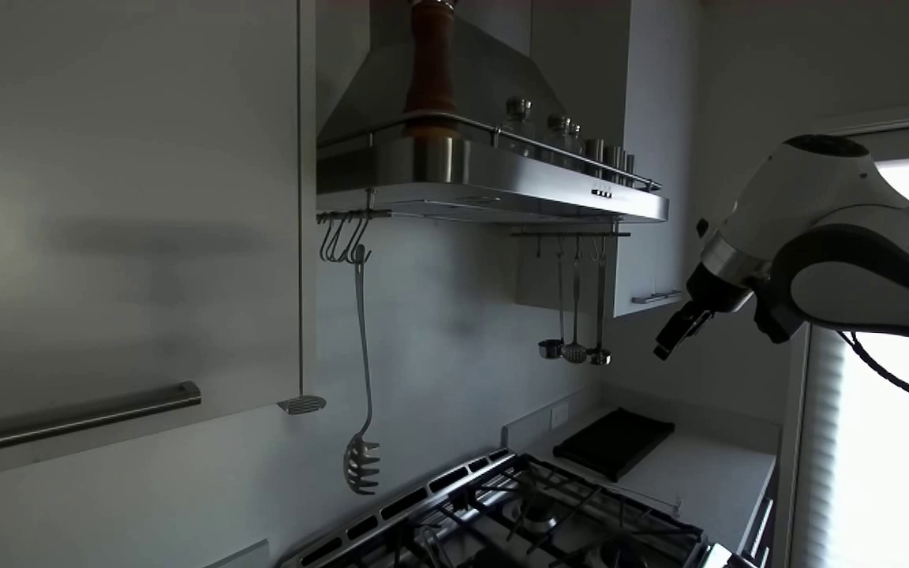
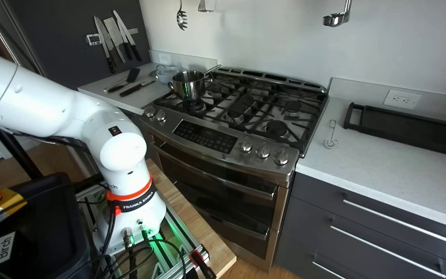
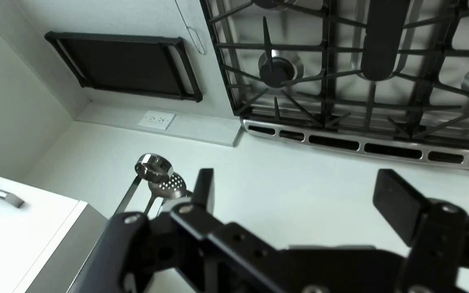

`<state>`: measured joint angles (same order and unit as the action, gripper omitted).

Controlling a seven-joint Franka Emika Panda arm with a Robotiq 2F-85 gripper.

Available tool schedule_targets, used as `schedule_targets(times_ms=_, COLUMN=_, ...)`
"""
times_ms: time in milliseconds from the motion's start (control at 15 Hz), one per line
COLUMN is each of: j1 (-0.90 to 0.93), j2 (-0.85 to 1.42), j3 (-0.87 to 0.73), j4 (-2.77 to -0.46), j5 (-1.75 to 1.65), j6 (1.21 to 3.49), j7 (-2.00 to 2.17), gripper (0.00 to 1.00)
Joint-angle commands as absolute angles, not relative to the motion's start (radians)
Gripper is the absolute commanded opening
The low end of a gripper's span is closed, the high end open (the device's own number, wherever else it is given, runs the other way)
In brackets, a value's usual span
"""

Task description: Press the far left button on the silver kitchen hood

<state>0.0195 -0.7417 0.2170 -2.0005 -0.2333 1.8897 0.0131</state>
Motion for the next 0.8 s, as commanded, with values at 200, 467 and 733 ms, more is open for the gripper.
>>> schedule_targets(times_ms=200, j1=0.027, j2=-0.694, j3=0.225, j4=-1.842, j5=-0.28, j6=1.972, j7=0.009, gripper=1.0)
schedule_targets(times_ms=467, j1=0.027, j2=-0.659, j3=0.258, j4=-1.751, j5=-0.281, j6=2.027, j7=0.015, gripper=1.0)
schedule_targets(times_ms=733, j1=0.022, j2=-0.613, j3=0.297, j4=-1.663, j5=-0.287, j6=2.058, j7=0.021, gripper=0.96)
